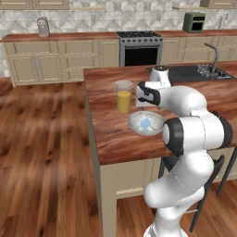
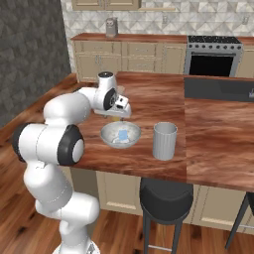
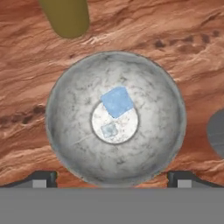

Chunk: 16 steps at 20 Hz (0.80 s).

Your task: There are two ice cubes in the ice bowl. Place both ice cubes in the glass cup.

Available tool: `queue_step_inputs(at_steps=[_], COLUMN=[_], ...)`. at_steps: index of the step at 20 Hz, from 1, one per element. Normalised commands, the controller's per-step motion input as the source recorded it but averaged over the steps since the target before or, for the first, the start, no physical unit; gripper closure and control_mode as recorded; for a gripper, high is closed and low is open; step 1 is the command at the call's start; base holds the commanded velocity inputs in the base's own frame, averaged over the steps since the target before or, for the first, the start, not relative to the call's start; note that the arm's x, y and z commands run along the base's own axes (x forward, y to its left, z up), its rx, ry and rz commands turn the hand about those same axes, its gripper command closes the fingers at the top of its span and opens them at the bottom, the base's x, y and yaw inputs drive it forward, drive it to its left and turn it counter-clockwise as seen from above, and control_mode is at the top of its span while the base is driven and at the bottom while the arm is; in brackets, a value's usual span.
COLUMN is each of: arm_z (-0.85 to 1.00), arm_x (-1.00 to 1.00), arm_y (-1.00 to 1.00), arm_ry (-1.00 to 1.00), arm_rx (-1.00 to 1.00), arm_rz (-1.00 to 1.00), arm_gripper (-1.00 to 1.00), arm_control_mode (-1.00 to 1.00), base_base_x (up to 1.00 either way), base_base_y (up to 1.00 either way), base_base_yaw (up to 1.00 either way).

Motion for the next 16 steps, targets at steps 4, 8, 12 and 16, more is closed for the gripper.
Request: queue_step_inputs(at_steps=[4,8,12,16], arm_z=[-0.55,-0.5,-0.28,-0.28], arm_x=[0.0,0.05,0.31,0.29], arm_y=[-0.24,-0.27,-0.01,0.0], arm_ry=[0.0,0.0,0.0,0.0], arm_rx=[0.0,0.0,0.0,0.0], arm_rz=[0.01,0.02,0.0,0.0], arm_gripper=[-1.0,-1.0,-1.0,-1.0], arm_control_mode=[-1.0,-1.0,-1.0,-1.0], base_base_x=[0.0,0.0,0.0,0.0], base_base_y=[0.0,0.0,0.0,0.0], base_base_yaw=[0.0,0.0,0.0,0.0])
